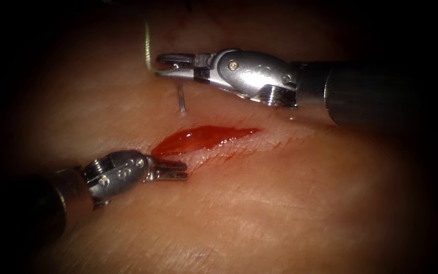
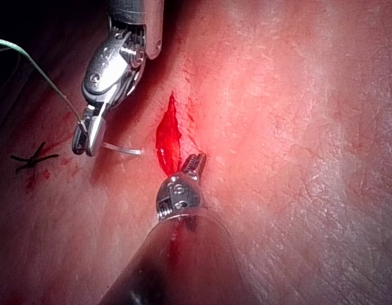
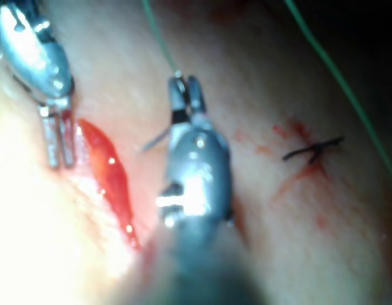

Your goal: Wound Closure

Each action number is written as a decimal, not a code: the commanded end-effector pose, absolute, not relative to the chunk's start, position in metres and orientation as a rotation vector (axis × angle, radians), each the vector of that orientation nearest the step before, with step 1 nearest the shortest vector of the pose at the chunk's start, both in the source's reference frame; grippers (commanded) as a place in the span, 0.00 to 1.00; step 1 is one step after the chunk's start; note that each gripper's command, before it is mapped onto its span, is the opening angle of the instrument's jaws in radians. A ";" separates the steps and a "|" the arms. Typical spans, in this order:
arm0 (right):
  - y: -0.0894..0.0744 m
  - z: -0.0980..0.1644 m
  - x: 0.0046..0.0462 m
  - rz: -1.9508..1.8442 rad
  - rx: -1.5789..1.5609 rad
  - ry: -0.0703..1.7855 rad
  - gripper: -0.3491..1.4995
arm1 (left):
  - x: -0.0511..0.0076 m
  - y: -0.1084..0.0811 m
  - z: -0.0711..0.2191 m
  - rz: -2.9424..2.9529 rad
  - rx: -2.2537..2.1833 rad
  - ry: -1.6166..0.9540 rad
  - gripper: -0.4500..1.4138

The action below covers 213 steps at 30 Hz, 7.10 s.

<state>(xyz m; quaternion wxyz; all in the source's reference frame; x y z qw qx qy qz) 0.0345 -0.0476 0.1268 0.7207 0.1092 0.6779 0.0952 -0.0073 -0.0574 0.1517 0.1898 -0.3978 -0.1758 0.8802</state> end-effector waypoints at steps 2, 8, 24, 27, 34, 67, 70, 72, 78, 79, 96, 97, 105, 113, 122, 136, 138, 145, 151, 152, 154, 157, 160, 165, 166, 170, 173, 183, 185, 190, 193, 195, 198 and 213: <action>-0.048 0.127 0.0355 0.248 0.314 1.489 0.00 | -0.0077 -0.057 0.152 2.474 -1.120 -0.494 0.26; -0.048 0.128 0.0358 0.343 0.442 1.460 0.00 | -0.0077 -0.057 0.152 2.474 -1.120 -0.495 0.26; -0.046 0.127 0.0355 0.397 0.363 1.434 0.00 | -0.0077 -0.057 0.152 2.479 -1.123 -0.492 0.26; -0.046 0.127 0.0355 0.387 0.337 1.434 0.00 | -0.0077 -0.057 0.152 2.479 -1.123 -0.492 0.26; -0.046 0.127 0.0356 0.332 0.275 1.437 0.00 | -0.0077 -0.057 0.152 2.479 -1.123 -0.492 0.26; -0.045 0.129 0.0366 0.453 0.358 1.443 0.00 | -0.0078 -0.057 0.152 2.481 -1.118 -0.490 0.26; -0.045 0.129 0.0366 0.494 0.397 1.437 0.00 | -0.0078 -0.057 0.152 2.481 -1.118 -0.490 0.26; -0.045 0.129 0.0366 0.540 0.440 1.425 0.00 | -0.0078 -0.057 0.152 2.481 -1.118 -0.490 0.26; -0.045 0.129 0.0365 0.665 0.559 1.391 0.00 | -0.0078 -0.057 0.152 2.481 -1.118 -0.490 0.26; -0.045 0.129 0.0365 0.682 0.576 1.384 0.00 | -0.0078 -0.057 0.152 2.481 -1.118 -0.490 0.26; -0.045 0.131 0.0352 0.822 0.651 1.354 0.00 | -0.0078 -0.057 0.152 2.481 -1.118 -0.490 0.26; -0.045 0.131 0.0352 0.824 0.650 1.357 0.00 | -0.0078 -0.057 0.152 2.481 -1.118 -0.490 0.26; -0.045 0.131 0.0353 0.845 0.671 1.369 0.00 | -0.0078 -0.057 0.152 2.486 -1.121 -0.487 0.25; -0.045 0.131 0.0355 0.880 0.750 1.381 0.00 | -0.0078 -0.057 0.152 2.486 -1.121 -0.487 0.25; -0.046 0.131 0.0357 0.959 0.915 1.347 0.00 | -0.0078 -0.057 0.152 2.486 -1.121 -0.487 0.25; -0.047 0.131 0.0358 1.025 1.044 1.282 0.00 | -0.0078 -0.057 0.153 2.497 -1.114 -0.485 0.25; -0.048 0.131 0.0358 1.033 1.061 1.270 0.00 | -0.0078 -0.057 0.153 2.497 -1.114 -0.485 0.25; -0.049 0.131 0.0357 1.060 1.142 1.223 0.00 | -0.0078 -0.057 0.153 2.497 -1.114 -0.485 0.25; -0.051 0.130 0.0350 1.049 1.177 1.189 0.00 | -0.0078 -0.057 0.153 2.497 -1.114 -0.485 0.25; -0.052 0.130 0.0349 1.044 1.181 1.188 0.00 | -0.0078 -0.057 0.153 2.497 -1.114 -0.485 0.25; -0.052 0.130 0.0346 1.035 1.173 1.193 0.00 | -0.0078 -0.057 0.153 2.497 -1.114 -0.485 0.25; -0.051 0.130 0.0343 0.955 1.039 1.267 0.00 | -0.0078 -0.057 0.153 2.497 -1.114 -0.485 0.25; -0.050 0.130 0.0341 0.890 0.903 1.326 0.16 | -0.0078 -0.057 0.153 2.497 -1.114 -0.485 0.25; -0.048 0.131 0.0338 0.790 0.733 1.383 0.33 | -0.0078 -0.057 0.153 2.497 -1.114 -0.485 0.25; -0.048 0.131 0.0338 0.785 0.710 1.385 0.35 | -0.0078 -0.057 0.153 2.497 -1.115 -0.489 0.25; -0.048 0.131 0.0340 0.759 0.652 1.352 0.49 | -0.0078 -0.057 0.153 2.497 -1.115 -0.489 0.25; -0.048 0.131 0.0345 0.750 0.620 1.339 0.67 | -0.0078 -0.057 0.153 2.497 -1.115 -0.489 0.25; -0.049 0.131 0.0351 0.690 0.657 1.340 0.00 | -0.0077 -0.057 0.152 2.498 -1.115 -0.489 0.25; -0.049 0.131 0.0349 0.692 0.655 1.340 0.00 | -0.0077 -0.057 0.152 2.498 -1.115 -0.489 0.25; -0.049 0.131 0.0343 0.699 0.640 1.342 0.00 | -0.0077 -0.057 0.152 2.498 -1.115 -0.489 0.25; -0.049 0.131 0.0339 0.757 0.702 1.316 0.00 | -0.0077 -0.057 0.152 2.498 -1.115 -0.489 0.25; -0.049 0.131 0.0337 0.779 0.756 1.292 0.00 | -0.0077 -0.057 0.153 2.500 -1.111 -0.490 0.25; -0.050 0.131 0.0333 0.819 0.818 1.261 0.00 | -0.0077 -0.057 0.153 2.500 -1.111 -0.490 0.25; -0.051 0.130 0.0328 0.815 0.801 1.258 0.65 | -0.0077 -0.057 0.152 2.618 -1.183 -0.425 0.23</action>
